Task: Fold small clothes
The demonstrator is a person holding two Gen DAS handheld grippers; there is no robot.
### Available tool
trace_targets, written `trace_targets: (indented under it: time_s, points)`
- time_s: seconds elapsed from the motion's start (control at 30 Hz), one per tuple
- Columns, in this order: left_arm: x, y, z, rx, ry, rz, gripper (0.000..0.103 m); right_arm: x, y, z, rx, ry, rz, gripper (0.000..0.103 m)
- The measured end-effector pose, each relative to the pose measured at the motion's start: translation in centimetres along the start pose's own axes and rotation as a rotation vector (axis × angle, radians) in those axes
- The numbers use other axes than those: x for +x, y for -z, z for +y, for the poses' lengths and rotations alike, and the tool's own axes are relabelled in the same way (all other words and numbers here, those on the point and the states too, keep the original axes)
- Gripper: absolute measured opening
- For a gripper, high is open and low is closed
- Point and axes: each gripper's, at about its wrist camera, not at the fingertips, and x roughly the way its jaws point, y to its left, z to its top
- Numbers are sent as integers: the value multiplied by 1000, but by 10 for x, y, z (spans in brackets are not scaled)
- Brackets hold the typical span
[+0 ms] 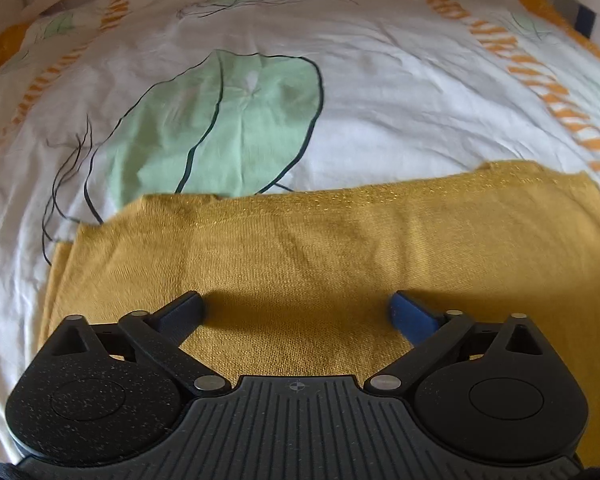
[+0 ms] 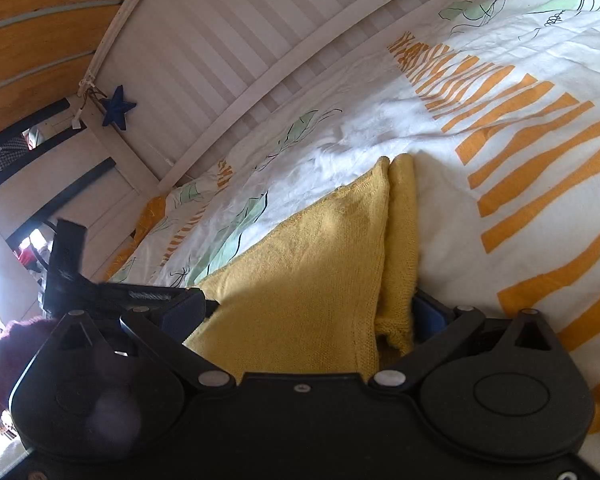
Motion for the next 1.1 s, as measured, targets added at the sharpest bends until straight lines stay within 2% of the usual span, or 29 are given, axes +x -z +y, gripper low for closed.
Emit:
trace_targets:
  time_s: [0.17, 0.43, 0.53, 0.73, 0.97, 1.07, 1.1]
  points:
    - [-17, 6, 4, -1, 7, -12, 102, 0, 0, -1, 6, -6, -5, 103]
    - [-48, 55, -1, 23, 39, 3, 102, 0, 0, -3, 11, -11, -9, 103]
    - [-46, 65, -3, 42, 47, 13, 103, 0, -1, -3, 10, -11, -9, 103]
    - [-40, 65, 10, -45, 114, 28, 103, 0, -1, -4, 16, -16, -12, 103]
    - [-40, 69, 15, -20, 160, 8, 102, 0, -1, -4, 19, -19, -14, 103]
    - [-46, 68, 24, -62, 180, 8, 100, -1, -1, -5, 25, -21, -14, 103]
    - [-50, 68, 28, -76, 187, 1, 94, -1, -1, -5, 26, -22, -13, 103]
